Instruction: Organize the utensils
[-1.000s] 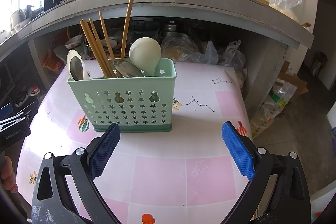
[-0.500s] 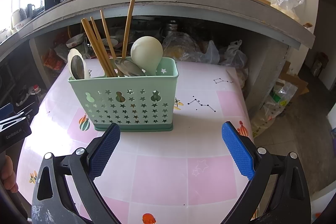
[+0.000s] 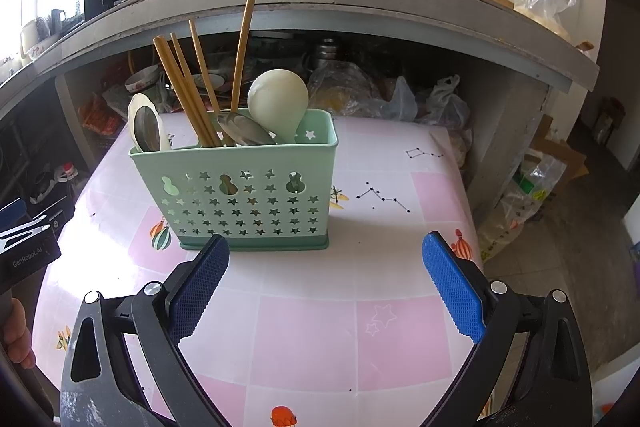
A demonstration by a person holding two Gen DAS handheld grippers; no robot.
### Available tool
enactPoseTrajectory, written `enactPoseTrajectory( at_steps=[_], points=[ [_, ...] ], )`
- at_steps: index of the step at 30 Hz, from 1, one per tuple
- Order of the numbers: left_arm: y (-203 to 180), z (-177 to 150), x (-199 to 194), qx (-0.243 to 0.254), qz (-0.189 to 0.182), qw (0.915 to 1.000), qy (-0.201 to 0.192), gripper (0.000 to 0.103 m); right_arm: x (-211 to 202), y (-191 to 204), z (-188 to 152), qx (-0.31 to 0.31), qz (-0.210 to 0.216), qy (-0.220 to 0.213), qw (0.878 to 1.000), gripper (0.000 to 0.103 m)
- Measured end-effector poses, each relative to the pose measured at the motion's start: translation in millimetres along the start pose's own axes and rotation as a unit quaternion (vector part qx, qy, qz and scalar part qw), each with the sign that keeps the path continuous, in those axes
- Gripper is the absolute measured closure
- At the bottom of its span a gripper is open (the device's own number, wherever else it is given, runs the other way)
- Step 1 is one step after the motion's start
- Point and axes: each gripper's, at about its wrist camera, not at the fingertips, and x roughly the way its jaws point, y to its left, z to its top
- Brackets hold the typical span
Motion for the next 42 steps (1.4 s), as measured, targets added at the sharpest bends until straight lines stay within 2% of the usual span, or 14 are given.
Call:
enactPoseTrajectory(
  at_steps=[42],
  points=[
    [-0.7,-0.4,2.2,0.001,-0.017,0.9998,0.008,0.006,-1.0,-0.9,-0.1,0.004,0.002,0.0,1.0,0.01]
  ],
)
